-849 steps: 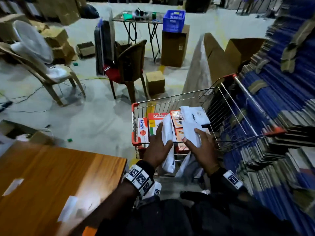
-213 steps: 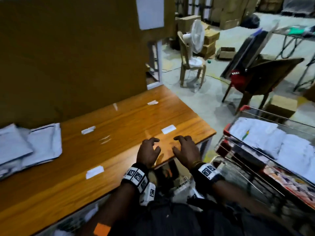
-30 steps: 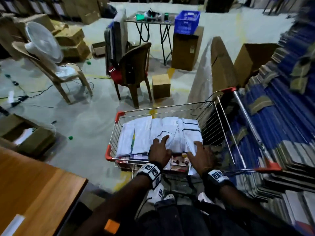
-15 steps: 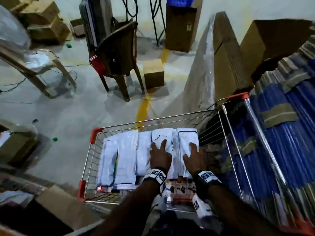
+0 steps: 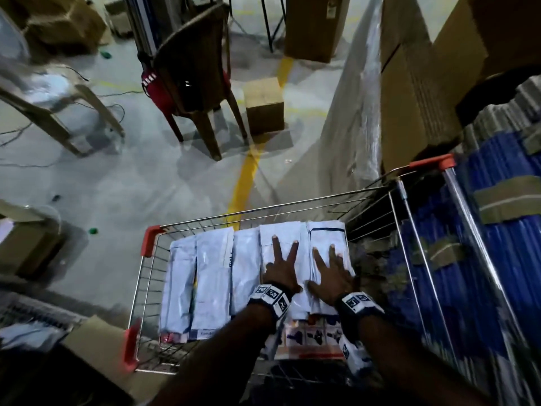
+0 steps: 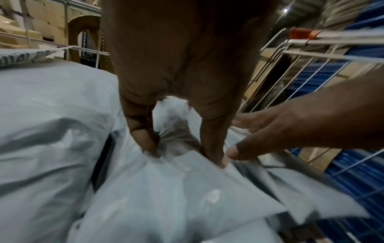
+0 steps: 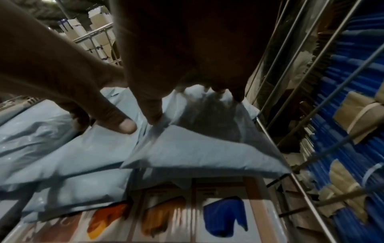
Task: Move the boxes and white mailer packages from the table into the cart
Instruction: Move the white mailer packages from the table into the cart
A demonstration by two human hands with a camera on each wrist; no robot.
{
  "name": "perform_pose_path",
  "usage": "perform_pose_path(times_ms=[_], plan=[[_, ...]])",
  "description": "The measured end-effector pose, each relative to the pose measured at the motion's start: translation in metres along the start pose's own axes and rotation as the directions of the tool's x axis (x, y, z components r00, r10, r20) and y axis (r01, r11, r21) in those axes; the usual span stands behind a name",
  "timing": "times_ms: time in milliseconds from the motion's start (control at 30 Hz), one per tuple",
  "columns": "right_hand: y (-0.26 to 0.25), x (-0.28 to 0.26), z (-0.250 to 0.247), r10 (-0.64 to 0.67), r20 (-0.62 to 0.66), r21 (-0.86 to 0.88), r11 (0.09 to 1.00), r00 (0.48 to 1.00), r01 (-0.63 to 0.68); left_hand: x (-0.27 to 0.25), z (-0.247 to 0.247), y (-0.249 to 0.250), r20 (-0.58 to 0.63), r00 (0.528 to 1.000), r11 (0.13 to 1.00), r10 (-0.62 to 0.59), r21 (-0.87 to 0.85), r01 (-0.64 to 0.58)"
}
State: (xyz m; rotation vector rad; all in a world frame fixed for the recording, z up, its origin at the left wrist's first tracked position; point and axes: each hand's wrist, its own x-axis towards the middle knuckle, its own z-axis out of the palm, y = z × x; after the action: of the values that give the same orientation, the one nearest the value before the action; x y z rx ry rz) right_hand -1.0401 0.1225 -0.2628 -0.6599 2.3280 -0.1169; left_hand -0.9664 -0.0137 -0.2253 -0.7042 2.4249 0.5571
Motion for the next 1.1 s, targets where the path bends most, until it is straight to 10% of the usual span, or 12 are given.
perform_pose_path(times_ms=[500,1100], plan=[[-0.020,-0.055,-0.030,-0.002,-0.155,0.084,0.996,0.988,0.015,-0.030,-0.021,-0.006,-0.061,0.995,0.992,0.078,-0.098,-0.084],[-0.108,-0.271,0.028,-0.093,-0.419,0.150,0.974,0.903,0.170,-0.268,0.028,-0.077,-0.350,0.935,0.944,0.057,-0.286,-0.164]])
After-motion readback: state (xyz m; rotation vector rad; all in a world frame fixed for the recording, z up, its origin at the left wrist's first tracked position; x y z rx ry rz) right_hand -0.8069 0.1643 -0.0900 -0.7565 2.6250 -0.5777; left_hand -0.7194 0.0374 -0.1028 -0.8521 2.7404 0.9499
